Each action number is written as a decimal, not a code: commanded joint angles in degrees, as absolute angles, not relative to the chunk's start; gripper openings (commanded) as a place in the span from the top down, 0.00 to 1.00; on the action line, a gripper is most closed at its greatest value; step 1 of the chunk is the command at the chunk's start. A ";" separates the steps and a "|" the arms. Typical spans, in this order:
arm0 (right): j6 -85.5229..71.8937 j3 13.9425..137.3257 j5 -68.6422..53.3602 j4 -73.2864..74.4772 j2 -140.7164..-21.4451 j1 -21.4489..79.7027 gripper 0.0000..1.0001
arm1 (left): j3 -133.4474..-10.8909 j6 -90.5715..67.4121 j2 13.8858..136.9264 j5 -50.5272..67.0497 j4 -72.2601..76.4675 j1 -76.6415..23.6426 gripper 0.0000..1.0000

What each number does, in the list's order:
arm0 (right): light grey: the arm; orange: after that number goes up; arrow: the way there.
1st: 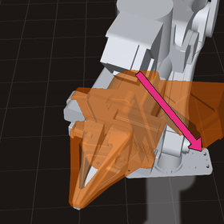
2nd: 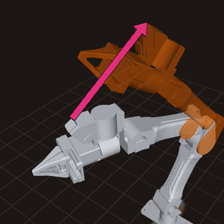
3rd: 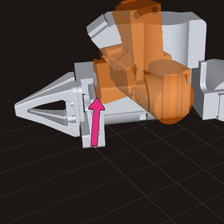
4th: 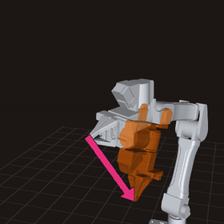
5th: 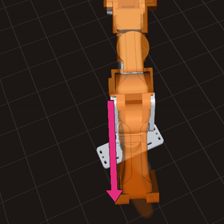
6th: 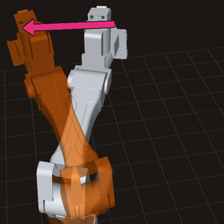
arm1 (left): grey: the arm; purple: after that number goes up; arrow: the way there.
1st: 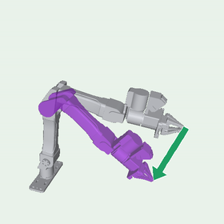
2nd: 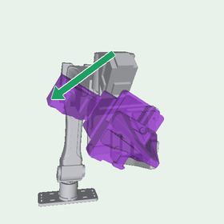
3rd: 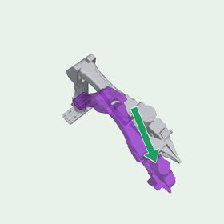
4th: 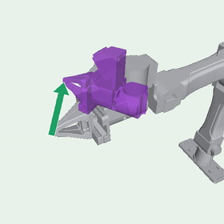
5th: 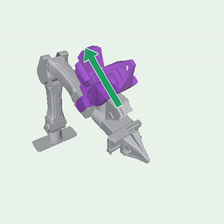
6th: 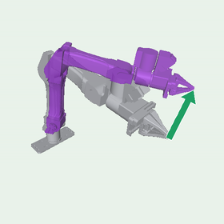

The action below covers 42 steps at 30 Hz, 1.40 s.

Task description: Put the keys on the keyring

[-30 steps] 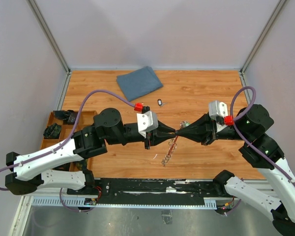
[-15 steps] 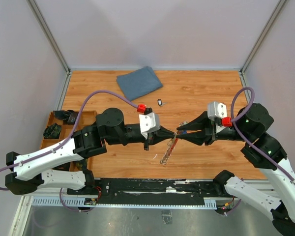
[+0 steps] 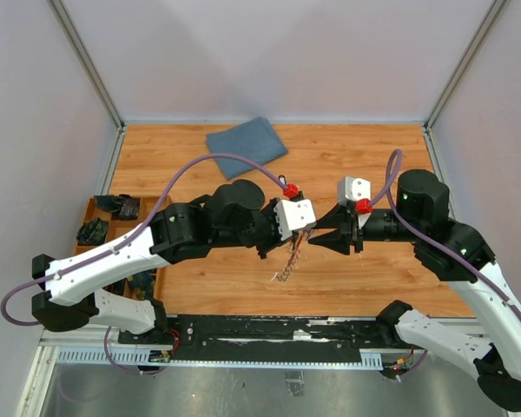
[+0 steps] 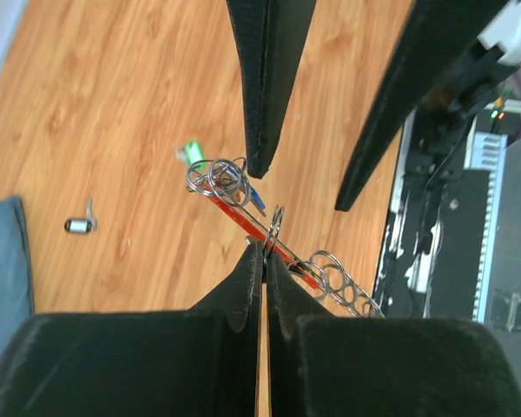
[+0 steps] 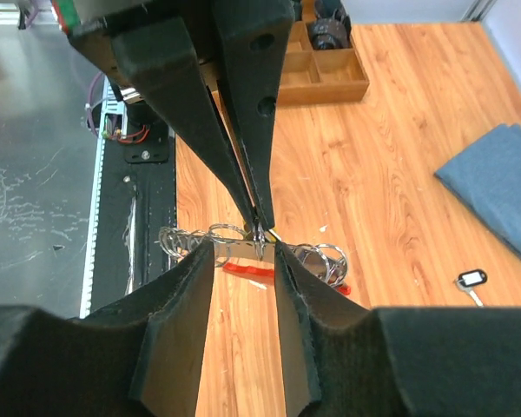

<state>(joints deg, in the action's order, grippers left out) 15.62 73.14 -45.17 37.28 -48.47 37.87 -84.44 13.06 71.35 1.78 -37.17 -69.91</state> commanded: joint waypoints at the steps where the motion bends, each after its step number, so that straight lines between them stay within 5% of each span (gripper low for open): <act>1: 14.53 69.55 -45.28 33.48 -48.05 38.41 0.65 | -88.71 14.84 73.76 -2.87 -45.41 -70.18 0.99; 19: 7.25 59.71 -47.61 17.77 -47.57 38.40 0.68 | -90.31 15.42 74.75 -2.20 -46.19 -70.24 0.99; 42: 7.65 58.33 -50.71 18.40 -49.55 38.49 0.76 | -89.74 15.22 73.13 -1.80 -44.21 -70.17 1.00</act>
<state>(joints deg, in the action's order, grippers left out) 7.73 59.07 -49.52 19.55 -49.54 37.87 -88.29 14.98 74.70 -2.48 -46.94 -69.91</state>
